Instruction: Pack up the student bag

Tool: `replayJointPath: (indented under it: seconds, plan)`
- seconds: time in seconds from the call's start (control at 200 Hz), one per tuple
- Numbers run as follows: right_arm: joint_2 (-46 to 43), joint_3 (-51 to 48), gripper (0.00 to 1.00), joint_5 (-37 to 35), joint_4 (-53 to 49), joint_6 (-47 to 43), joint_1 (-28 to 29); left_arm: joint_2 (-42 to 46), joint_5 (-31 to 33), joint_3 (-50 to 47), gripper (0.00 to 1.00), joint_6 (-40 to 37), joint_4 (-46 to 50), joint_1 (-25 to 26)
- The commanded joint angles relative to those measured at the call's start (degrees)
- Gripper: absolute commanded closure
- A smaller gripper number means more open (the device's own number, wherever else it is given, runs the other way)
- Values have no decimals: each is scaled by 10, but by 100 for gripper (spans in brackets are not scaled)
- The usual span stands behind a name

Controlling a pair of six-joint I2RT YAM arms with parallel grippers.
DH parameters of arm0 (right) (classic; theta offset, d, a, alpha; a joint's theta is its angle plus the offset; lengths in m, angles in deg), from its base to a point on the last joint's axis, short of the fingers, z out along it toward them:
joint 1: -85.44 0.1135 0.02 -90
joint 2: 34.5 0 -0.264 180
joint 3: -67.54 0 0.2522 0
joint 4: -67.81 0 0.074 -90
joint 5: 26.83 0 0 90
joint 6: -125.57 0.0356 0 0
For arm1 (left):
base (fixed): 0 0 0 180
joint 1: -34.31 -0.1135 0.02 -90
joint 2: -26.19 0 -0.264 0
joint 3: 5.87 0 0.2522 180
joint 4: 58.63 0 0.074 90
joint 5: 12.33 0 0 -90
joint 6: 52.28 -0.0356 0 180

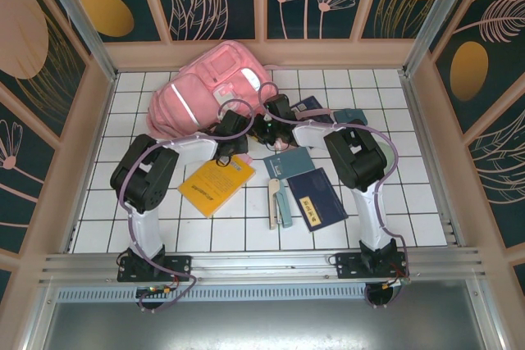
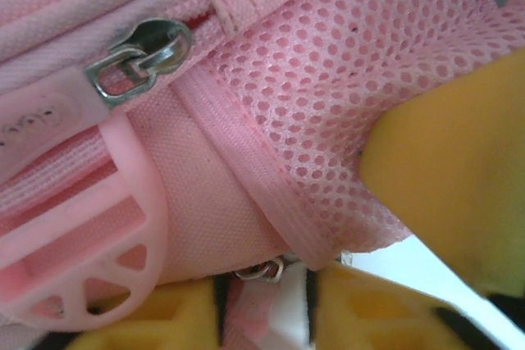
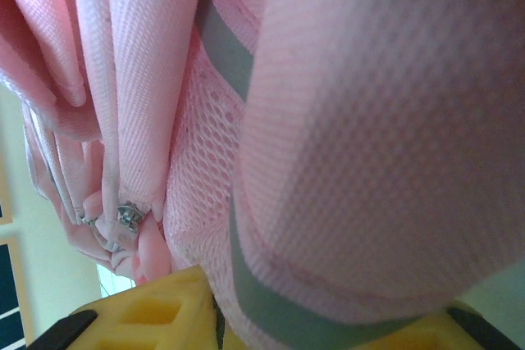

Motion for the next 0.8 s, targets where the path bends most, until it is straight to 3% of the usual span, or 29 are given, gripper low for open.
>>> replayJointPath:
  seconds: [0.0,0.135,0.325,0.435,0.79]
  plan:
    - [12,13,65,6,13,7,-4,-18,22,14,82,4,8,4]
    - [12,13,68,4,12,6,-6,-8,37,12,100,5,15,3]
    - [12,17,85,5,14,7,-15,19,60,10,100,0,31,3]
    - [3,16,100,2,14,6,-20,44,71,3,100,-2,41,3]
    - [-22,16,100,-14,7,-8,-24,116,74,-27,100,-13,62,-22]
